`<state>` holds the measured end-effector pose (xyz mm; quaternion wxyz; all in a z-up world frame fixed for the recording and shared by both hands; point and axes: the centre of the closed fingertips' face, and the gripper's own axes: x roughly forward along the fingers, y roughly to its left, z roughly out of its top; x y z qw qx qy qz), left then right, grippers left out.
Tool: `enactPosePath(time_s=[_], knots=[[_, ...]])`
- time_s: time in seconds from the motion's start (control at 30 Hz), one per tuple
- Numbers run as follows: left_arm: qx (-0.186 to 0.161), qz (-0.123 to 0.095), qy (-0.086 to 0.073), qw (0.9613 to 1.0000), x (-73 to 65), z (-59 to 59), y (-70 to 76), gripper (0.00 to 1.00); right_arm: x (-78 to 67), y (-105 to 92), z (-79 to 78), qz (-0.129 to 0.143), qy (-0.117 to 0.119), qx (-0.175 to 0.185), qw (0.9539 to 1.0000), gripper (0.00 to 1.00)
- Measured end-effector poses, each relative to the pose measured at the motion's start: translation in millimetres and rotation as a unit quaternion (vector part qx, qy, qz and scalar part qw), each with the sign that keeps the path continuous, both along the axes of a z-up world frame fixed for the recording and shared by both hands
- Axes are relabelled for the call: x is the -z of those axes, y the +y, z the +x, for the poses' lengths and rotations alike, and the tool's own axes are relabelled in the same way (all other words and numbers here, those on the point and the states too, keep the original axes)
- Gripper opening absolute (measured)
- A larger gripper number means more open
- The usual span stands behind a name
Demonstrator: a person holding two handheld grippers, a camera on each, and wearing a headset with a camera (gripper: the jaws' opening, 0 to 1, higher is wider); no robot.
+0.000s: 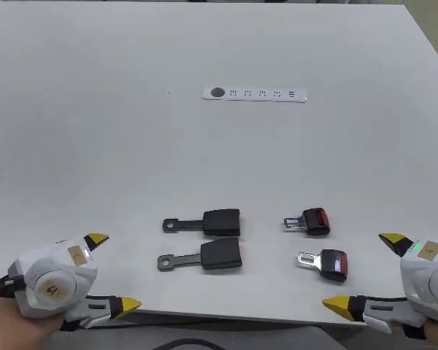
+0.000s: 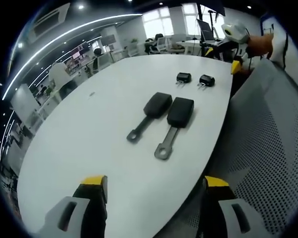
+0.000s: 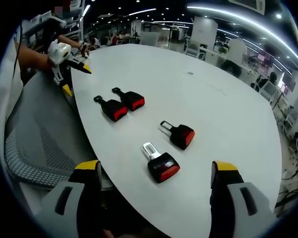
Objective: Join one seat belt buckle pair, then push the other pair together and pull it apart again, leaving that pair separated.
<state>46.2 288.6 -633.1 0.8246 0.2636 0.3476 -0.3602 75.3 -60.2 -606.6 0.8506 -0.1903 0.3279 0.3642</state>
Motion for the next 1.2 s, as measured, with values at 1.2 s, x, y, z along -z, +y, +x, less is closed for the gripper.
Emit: enactPosePath(time_s=[1.2], knots=[[0.071, 0.010, 0.034, 0.9969, 7.1, 17.8, -63.3, 0.63, 8.3, 15.9, -1.8, -0.006, 0.013, -0.049, 0.9987, 0.64]])
